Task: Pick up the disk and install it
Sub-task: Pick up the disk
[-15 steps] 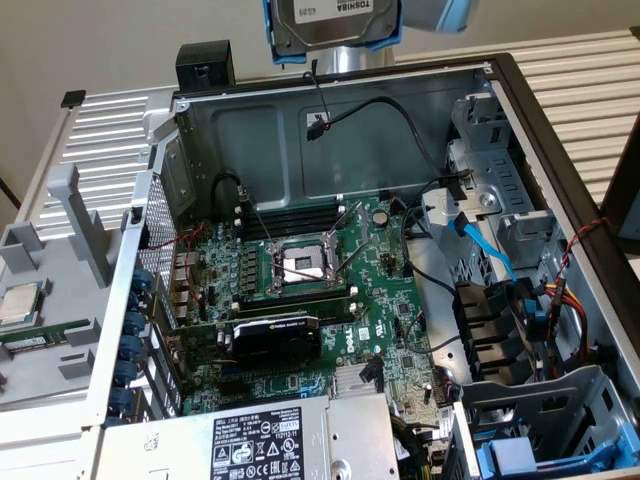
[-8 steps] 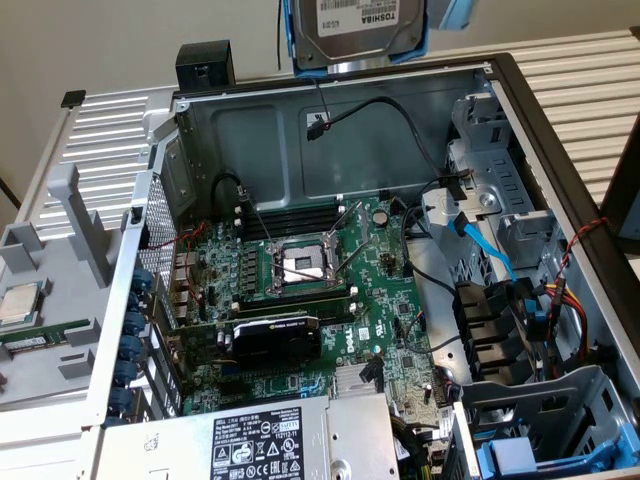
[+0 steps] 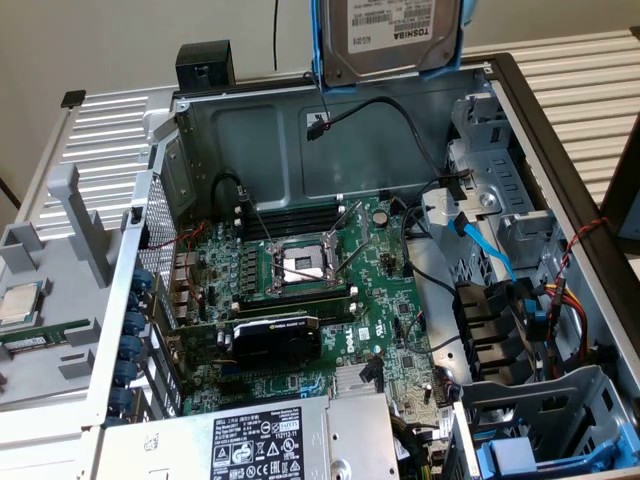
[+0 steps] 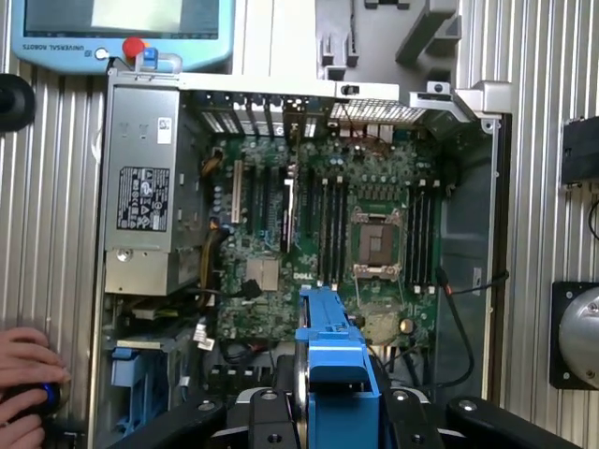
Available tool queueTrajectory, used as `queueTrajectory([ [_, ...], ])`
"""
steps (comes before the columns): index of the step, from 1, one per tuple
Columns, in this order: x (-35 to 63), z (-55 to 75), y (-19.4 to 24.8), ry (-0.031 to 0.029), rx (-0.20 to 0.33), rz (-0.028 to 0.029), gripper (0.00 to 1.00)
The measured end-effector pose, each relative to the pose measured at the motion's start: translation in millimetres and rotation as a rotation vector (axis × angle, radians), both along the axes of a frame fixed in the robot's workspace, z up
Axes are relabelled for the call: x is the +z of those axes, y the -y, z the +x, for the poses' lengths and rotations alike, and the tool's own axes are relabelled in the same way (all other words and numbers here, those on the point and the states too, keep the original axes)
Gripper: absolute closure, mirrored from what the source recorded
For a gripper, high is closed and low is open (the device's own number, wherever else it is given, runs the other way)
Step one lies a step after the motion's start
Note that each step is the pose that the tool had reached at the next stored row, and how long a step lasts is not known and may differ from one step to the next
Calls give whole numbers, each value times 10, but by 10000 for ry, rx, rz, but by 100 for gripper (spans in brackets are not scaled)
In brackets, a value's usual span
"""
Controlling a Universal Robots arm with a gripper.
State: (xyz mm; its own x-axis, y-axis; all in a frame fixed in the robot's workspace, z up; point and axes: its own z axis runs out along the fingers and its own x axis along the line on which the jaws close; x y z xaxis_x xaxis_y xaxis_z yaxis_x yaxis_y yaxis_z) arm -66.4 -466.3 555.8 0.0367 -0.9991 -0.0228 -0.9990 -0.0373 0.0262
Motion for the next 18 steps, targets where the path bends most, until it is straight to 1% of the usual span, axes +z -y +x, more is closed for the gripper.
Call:
queueTrajectory([
  [9,0,211,254,0,0,-1,63],
  [18,1,368,498,0,0,-1,63],
])
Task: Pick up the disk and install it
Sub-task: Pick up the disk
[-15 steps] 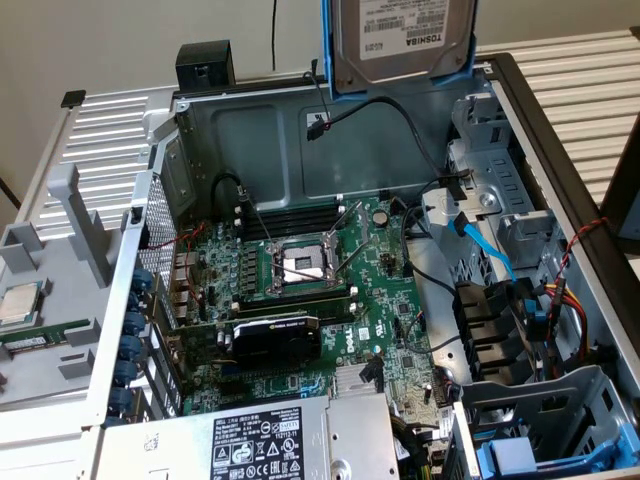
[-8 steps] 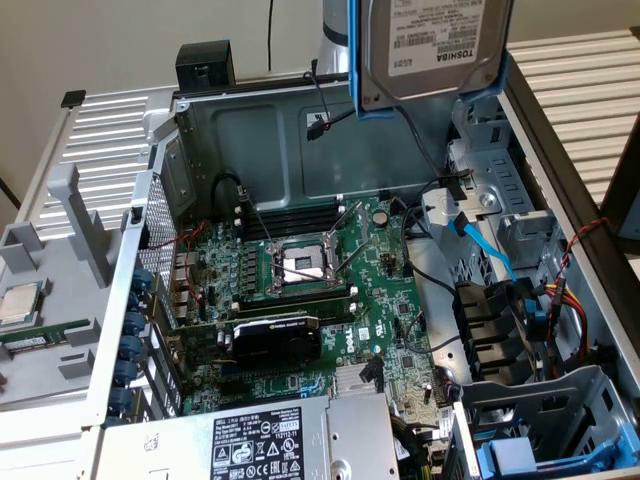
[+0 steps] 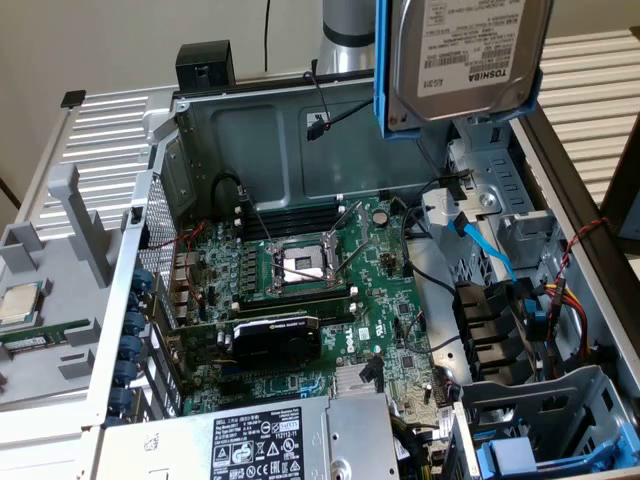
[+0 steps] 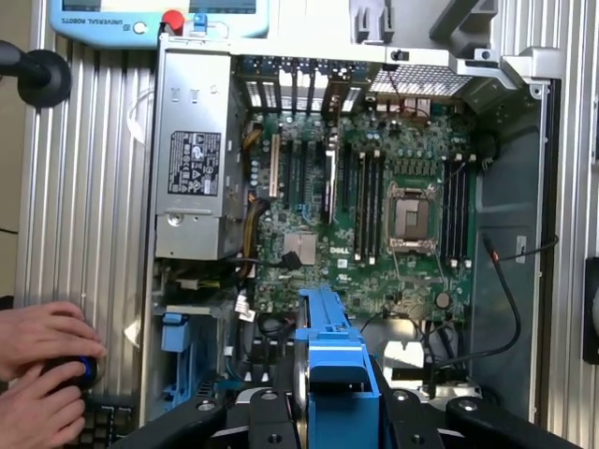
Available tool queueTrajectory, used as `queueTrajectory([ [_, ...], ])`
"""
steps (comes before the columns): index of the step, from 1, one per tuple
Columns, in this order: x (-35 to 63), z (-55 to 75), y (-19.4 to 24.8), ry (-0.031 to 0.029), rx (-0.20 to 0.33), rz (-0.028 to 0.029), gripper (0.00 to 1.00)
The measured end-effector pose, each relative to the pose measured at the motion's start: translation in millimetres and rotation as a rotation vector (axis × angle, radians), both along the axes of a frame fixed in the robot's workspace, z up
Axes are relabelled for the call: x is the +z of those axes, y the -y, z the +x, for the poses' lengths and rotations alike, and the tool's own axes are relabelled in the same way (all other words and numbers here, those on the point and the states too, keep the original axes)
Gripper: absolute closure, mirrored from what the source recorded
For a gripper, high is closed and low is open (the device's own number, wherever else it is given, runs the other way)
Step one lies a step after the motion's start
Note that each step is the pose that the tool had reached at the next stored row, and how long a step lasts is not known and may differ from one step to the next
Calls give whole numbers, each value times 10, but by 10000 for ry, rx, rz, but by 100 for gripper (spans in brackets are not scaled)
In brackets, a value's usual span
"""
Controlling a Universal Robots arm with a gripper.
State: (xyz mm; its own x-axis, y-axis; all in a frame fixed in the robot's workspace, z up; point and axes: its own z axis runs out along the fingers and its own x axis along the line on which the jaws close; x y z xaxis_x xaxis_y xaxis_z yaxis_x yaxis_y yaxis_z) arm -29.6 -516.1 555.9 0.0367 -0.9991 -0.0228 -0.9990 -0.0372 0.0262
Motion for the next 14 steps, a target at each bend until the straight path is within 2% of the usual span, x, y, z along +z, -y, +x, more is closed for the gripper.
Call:
queueTrajectory([
  [6,0,64,155,2,0,0,63],
  [10,0,83,219,26,0,-6,63],
  [14,-1,99,252,63,0,-88,63],
])
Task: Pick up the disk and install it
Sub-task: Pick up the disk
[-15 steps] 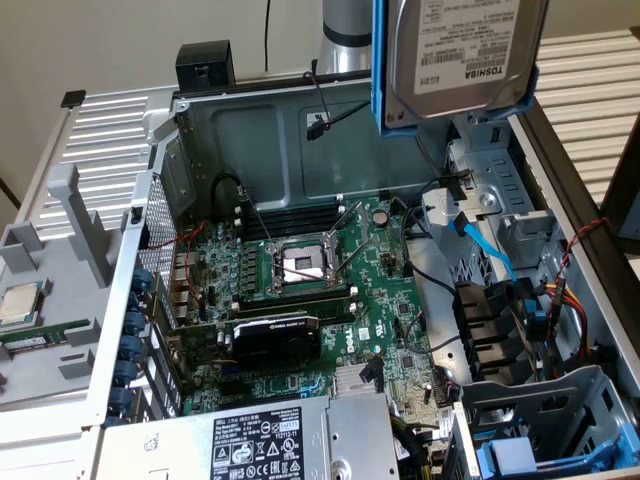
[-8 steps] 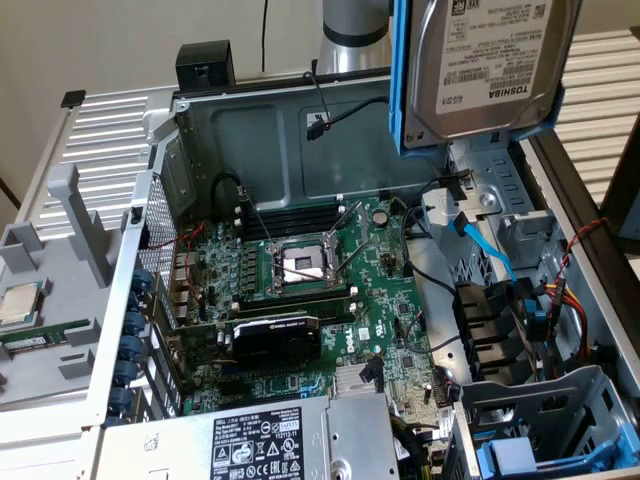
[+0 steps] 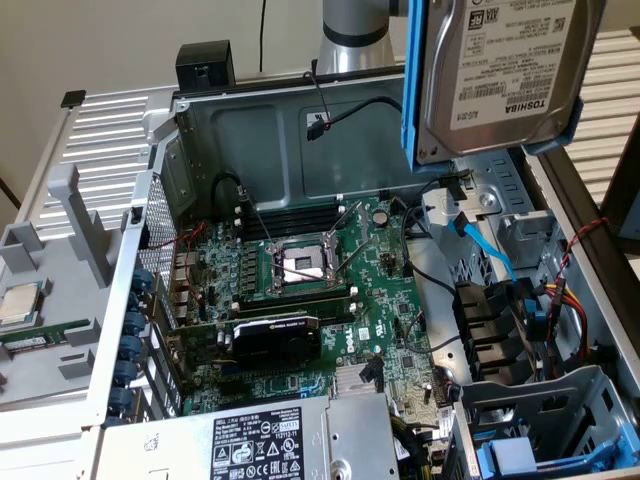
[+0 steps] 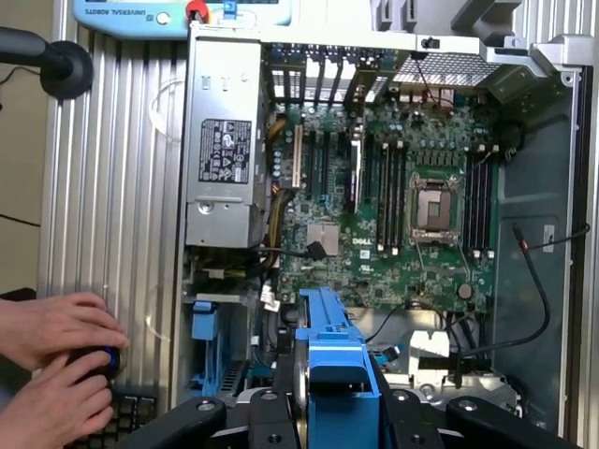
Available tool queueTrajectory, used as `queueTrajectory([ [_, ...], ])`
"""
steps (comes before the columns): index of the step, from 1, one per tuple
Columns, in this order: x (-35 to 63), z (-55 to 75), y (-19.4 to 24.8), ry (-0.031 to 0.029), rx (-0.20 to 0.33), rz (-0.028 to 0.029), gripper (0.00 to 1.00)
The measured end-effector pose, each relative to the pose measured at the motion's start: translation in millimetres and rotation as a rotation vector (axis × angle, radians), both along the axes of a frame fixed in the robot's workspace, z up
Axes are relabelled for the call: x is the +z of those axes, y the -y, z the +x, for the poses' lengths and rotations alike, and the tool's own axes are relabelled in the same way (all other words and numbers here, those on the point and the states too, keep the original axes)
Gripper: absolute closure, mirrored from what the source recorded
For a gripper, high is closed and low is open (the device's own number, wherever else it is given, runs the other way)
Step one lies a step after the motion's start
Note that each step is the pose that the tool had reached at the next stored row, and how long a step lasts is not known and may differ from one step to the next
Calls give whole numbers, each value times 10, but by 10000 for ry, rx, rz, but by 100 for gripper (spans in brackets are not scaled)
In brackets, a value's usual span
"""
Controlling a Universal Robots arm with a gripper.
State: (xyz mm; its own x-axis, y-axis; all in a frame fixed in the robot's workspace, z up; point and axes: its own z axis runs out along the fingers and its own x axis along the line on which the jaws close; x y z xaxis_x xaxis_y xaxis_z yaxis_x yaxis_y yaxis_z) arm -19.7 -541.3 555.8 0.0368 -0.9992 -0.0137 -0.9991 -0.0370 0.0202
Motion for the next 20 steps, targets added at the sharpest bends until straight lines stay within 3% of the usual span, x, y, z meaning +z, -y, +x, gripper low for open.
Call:
queueTrajectory([
  [6,-2,39,55,25,1,-100,63],
  [20,-35,176,339,26,0,-104,63],
])
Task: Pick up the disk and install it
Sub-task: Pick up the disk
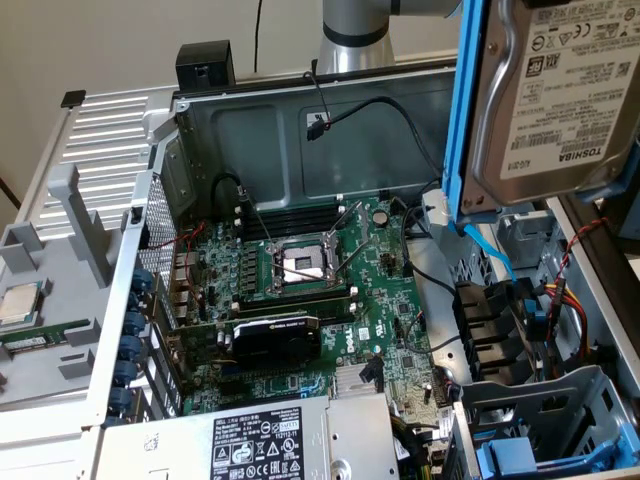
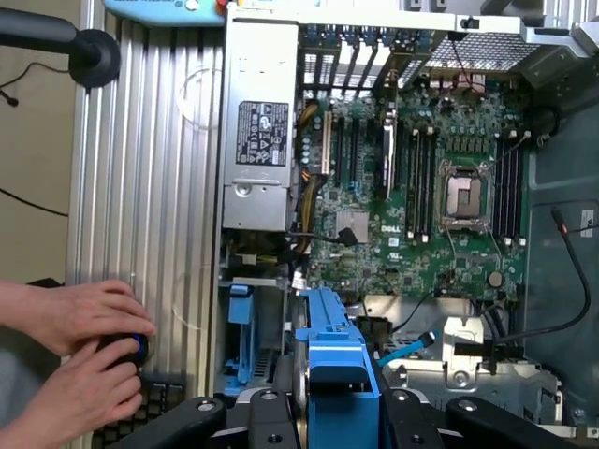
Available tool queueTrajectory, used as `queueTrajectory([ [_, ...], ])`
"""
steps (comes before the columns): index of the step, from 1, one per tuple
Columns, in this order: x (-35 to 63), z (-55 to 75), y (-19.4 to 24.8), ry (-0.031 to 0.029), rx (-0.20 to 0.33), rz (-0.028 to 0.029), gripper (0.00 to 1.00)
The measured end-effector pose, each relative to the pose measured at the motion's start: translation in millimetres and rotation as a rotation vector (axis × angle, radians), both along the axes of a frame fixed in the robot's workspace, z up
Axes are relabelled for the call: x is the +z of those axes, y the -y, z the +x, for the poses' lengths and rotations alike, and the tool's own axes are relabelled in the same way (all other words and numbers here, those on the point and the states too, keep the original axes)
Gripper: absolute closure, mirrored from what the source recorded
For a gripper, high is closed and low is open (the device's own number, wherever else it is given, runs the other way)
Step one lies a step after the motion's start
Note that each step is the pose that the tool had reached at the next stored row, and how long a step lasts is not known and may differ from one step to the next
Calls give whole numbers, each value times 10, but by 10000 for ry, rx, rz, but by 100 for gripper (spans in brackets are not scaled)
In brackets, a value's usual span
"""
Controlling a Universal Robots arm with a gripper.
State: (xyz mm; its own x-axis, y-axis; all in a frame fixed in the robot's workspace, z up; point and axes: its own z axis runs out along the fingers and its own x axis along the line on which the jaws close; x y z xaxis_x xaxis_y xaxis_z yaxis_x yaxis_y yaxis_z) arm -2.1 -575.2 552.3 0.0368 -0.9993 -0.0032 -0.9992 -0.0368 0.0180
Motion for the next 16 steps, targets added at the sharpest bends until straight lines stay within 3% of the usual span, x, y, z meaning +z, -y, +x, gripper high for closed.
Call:
queueTrajectory([
  [11,-95,86,253,0,-5,4,63],
  [16,-174,106,328,0,-55,7,63],
])
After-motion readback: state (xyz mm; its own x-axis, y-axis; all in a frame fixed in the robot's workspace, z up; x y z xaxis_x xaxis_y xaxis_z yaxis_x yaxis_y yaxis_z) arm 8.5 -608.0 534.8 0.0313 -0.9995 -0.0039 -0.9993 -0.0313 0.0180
